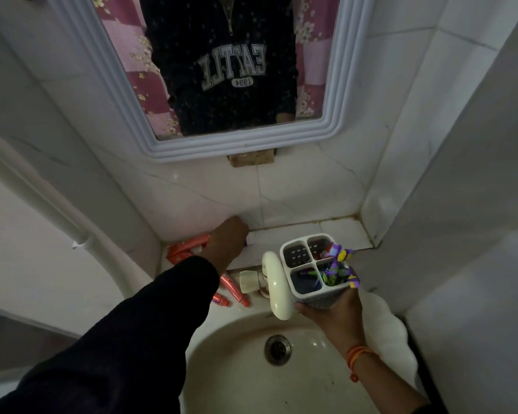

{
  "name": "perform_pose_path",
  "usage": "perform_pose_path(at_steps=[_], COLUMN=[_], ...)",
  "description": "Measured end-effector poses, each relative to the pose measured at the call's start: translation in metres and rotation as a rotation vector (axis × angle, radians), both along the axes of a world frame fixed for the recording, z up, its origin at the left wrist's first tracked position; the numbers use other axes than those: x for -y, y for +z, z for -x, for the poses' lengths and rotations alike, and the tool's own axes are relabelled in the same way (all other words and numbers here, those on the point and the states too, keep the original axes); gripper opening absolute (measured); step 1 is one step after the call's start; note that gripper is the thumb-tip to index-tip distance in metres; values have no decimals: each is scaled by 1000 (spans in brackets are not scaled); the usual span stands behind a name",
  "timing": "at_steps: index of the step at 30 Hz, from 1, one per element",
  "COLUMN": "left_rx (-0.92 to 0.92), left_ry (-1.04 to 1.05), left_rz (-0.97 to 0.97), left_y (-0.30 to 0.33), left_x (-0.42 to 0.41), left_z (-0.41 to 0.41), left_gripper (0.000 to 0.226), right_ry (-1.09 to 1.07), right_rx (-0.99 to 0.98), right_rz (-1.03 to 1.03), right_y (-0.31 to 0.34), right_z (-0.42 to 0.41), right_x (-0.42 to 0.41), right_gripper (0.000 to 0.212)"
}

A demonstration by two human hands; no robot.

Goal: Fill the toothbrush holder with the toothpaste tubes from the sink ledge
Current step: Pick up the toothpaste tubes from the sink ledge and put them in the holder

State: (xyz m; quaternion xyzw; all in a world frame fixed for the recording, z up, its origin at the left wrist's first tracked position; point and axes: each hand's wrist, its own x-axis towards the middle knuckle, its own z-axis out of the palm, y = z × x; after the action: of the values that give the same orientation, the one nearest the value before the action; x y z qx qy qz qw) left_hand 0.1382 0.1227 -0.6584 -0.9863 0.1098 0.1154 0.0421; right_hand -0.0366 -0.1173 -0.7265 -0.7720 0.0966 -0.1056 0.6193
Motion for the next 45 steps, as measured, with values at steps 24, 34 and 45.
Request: perform_pose_path(at_steps=[24, 34, 45], left_rx=[-118, -107, 17], left_ry=[-470, -267, -77], left_rz=[-136, 15, 293], left_y=[185, 155, 125], left_x=[120, 162, 172], left_z=[32, 49, 62], left_gripper=[53, 29, 26], right_ry=[12, 31, 68], right_rx=[-9, -12, -43], right_rz=[-51, -28, -57], right_y=[9, 8, 2], right_z=[2, 3, 1], right_x=[-2, 2, 7], right_gripper=[121, 121, 126])
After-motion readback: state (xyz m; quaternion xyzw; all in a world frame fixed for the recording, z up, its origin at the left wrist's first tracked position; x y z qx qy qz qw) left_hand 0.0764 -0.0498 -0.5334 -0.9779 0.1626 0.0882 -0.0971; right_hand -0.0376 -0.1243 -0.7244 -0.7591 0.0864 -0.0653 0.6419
